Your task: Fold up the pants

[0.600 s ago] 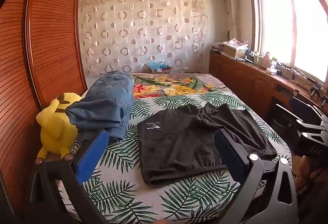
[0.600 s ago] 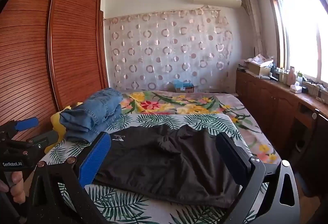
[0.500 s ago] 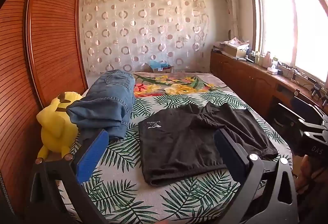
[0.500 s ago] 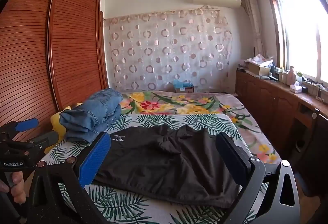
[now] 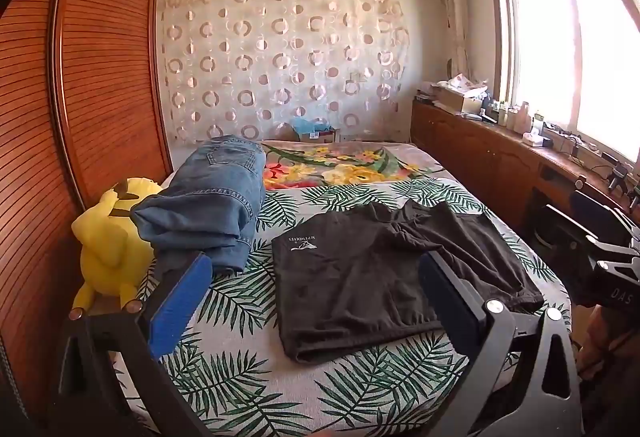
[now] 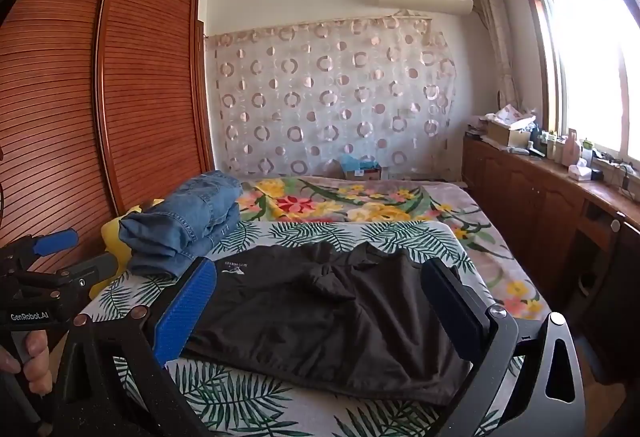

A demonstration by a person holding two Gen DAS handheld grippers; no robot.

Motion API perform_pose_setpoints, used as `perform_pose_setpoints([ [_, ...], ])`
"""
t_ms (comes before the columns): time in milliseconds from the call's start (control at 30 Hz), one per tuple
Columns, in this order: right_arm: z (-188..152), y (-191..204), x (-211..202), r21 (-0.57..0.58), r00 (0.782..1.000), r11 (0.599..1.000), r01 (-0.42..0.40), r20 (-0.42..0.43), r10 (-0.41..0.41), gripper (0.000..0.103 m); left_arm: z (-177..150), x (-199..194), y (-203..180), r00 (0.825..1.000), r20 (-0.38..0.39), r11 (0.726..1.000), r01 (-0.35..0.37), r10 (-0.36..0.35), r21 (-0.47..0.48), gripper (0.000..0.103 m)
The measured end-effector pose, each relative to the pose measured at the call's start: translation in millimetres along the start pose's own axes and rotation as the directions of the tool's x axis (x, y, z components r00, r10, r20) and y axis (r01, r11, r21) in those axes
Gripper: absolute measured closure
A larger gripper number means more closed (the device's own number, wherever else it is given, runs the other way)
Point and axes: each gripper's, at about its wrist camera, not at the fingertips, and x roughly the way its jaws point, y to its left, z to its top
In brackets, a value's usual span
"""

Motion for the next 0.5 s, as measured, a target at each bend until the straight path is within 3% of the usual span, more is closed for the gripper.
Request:
perform_pose_setpoints([
  [500,-0.5,-1.1,1.1,-0.002,1.000,1.000,-0.004,-0.001,0.004,0.001,6.1,-0.9,2.7,1.000,0.010,1.000,-0.002,0.002,0.001,0.000],
])
